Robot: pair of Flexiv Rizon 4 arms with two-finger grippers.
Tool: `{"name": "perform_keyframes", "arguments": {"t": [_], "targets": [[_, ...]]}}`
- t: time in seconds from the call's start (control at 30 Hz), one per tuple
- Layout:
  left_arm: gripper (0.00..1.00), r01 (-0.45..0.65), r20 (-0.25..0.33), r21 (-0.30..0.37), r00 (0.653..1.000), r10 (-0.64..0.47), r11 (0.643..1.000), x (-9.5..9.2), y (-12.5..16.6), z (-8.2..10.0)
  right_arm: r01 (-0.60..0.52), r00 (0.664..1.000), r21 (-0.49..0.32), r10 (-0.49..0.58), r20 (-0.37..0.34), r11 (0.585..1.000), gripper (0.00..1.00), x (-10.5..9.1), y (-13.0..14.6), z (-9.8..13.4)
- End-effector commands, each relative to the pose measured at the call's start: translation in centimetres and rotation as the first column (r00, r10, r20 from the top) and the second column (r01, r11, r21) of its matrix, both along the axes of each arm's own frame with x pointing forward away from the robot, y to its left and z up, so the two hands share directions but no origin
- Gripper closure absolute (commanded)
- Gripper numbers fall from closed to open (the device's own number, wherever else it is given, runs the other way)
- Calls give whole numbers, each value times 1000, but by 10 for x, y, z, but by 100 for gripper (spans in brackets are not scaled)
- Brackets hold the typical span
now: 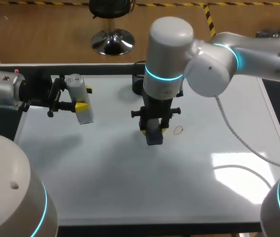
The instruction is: Pick up the inspection probe, press it on each red-marked spot on the whiteboard one by one, put down the probe, pick up the eraser, and wipe off all the red marks.
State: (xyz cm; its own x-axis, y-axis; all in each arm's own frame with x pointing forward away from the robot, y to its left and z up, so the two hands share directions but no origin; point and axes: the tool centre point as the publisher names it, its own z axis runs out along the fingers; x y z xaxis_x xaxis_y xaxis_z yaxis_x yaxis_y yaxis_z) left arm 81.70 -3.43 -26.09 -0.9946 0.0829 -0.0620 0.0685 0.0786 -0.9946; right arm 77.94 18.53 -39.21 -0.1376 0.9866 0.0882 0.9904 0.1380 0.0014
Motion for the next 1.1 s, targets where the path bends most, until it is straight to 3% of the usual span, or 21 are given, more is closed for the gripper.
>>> {"name": "perform_keyframes", "arguments": {"t": [0.03, 0.43, 0.77, 1.1], "targets": [[100, 1, 2, -1, 1000, -1, 1000, 0, 0, 1, -4, 1000, -9, 4, 0, 1000, 100, 5, 6, -11], [100, 1, 2, -1, 1000, -1, 1000, 0, 0, 1, -44, 999, 36, 44, -13, 998, 100, 29, 6, -31], [100, 1, 2, -1, 1000, -1, 1000, 0, 0, 1, -16, 1000, 38, 17, -20, 999, 100, 46, -9, -39], [100, 1, 2, -1, 1000, -1, 1000, 0, 0, 1, 17, 1000, 37, -16, -21, 999, 100, 43, -34, -43]]}}
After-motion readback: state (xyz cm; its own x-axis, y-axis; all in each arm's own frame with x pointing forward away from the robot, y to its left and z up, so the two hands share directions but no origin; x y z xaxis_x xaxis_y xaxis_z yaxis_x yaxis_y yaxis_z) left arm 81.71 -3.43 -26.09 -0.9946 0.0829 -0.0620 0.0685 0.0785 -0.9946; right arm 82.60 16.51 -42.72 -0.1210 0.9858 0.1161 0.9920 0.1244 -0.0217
